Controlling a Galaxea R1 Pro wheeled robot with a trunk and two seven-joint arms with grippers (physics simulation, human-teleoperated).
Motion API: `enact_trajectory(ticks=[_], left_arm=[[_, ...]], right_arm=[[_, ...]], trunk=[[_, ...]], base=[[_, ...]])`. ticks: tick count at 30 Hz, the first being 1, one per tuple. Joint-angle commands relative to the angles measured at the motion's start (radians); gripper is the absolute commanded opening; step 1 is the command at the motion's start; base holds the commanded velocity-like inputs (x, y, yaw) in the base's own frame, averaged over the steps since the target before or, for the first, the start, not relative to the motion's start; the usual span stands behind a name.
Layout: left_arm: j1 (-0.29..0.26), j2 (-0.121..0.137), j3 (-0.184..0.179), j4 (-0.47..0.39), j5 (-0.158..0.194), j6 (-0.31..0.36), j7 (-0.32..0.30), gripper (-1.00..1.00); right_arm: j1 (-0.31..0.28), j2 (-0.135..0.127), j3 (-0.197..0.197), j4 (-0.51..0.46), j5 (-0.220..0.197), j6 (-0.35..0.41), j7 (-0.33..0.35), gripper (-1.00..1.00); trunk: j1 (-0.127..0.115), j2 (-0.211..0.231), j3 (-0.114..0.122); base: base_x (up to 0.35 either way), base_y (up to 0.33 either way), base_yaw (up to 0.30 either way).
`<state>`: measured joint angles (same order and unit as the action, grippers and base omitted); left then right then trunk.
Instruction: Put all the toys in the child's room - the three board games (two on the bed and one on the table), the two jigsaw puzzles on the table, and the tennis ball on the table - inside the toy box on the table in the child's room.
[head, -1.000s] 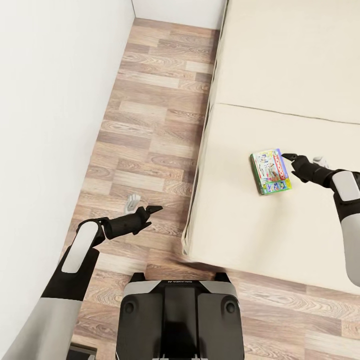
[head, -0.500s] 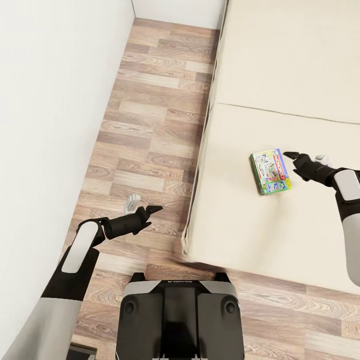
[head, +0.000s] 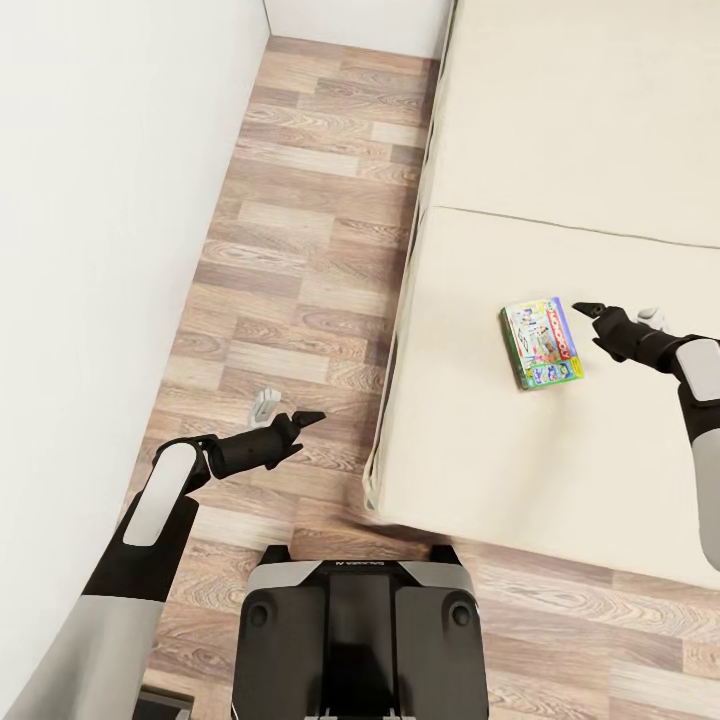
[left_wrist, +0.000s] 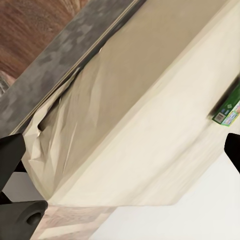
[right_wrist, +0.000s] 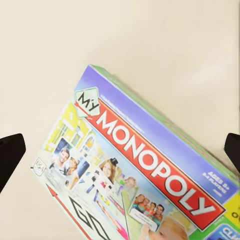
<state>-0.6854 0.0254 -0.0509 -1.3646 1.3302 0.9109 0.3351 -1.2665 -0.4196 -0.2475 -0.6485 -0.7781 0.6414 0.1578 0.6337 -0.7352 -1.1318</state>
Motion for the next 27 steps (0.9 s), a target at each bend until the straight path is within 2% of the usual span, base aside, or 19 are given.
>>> enact_trajectory(ticks=[1, 27], left_arm=[[0.0, 0.001, -0.001, -0.001, 0.011, 0.0, 0.01, 1.0], [0.0, 0.001, -0.001, -0.002, 0.011, 0.0, 0.01, 1.0]], right_arm=[[-0.001, 0.0, -0.004, 0.0, 0.003, 0.006, 0.004, 1.0], [-0.001, -0.004, -0.003, 0.006, 0.003, 0.006, 0.003, 1.0]], trunk=[[0.0, -0.001, -0.001], [0.0, -0.001, -0.032]], base=[[0.0, 0.0, 0.0], [0.0, 0.0, 0.0]])
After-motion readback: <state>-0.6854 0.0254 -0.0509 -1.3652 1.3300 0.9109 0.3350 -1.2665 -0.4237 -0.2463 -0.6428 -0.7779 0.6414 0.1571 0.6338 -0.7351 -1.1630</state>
